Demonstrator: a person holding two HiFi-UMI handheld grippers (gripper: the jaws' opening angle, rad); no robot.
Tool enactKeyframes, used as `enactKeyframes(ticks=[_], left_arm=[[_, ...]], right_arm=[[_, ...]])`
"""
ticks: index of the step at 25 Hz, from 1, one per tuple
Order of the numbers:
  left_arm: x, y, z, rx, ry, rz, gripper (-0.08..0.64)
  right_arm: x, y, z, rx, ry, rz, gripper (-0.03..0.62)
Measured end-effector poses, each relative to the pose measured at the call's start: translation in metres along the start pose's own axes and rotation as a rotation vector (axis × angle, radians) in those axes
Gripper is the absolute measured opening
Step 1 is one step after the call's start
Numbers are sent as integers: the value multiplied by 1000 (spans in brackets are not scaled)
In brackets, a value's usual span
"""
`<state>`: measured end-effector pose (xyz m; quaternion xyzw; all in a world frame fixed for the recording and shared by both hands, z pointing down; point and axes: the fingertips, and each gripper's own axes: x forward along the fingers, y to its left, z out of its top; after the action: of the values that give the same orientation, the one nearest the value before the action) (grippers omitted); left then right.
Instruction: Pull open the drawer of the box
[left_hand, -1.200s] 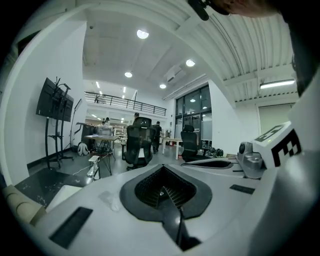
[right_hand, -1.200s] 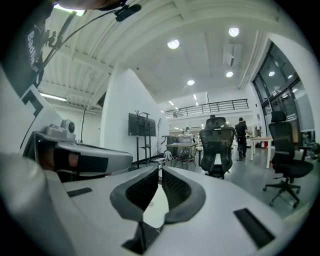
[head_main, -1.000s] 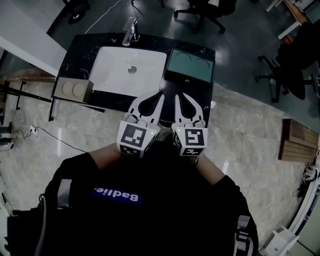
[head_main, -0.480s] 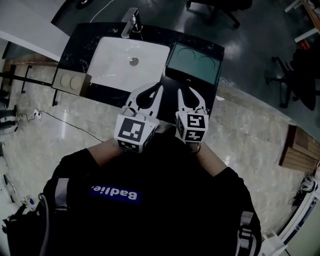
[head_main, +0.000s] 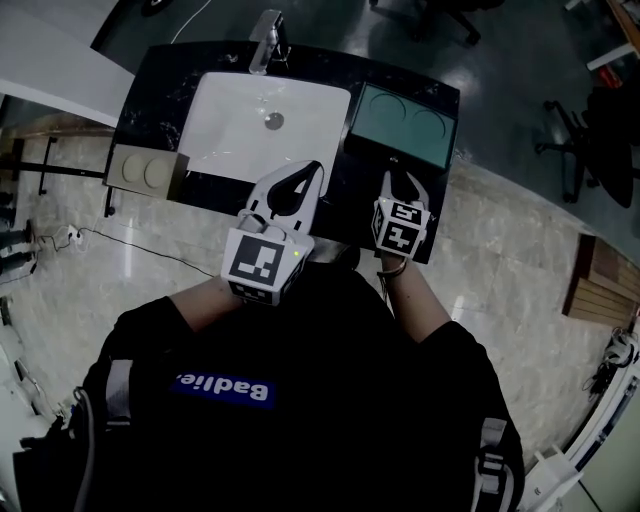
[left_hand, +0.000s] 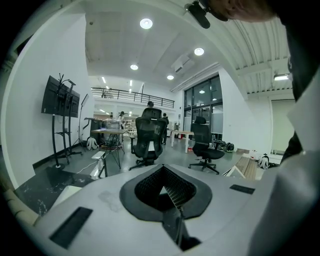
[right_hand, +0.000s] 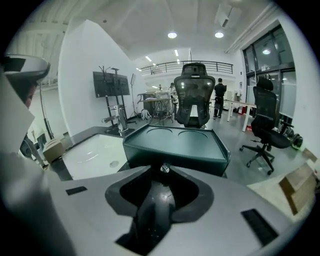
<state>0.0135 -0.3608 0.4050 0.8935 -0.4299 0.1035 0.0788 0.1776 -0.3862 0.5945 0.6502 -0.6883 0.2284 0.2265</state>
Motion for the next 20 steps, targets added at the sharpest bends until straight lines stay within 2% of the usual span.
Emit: enactKeyframes(ticks=[4, 9, 13, 17, 20], left_arm=[[-9, 19, 0, -8, -13, 1, 0], [-18, 43, 8, 9, -12, 35, 0], [-19, 49, 5, -3, -14, 30, 0], [-19, 56, 5, 33, 1, 20, 0], [-19, 64, 6, 5, -1, 41, 0]], right_arm=[[23, -9, -9, 41, 54, -76, 87], [41, -12, -20, 95, 113, -116, 87], [48, -14, -21, 119, 122, -131, 87], [52, -14, -16, 142, 123, -145, 87], [53, -15, -13, 149, 122, -161, 87]])
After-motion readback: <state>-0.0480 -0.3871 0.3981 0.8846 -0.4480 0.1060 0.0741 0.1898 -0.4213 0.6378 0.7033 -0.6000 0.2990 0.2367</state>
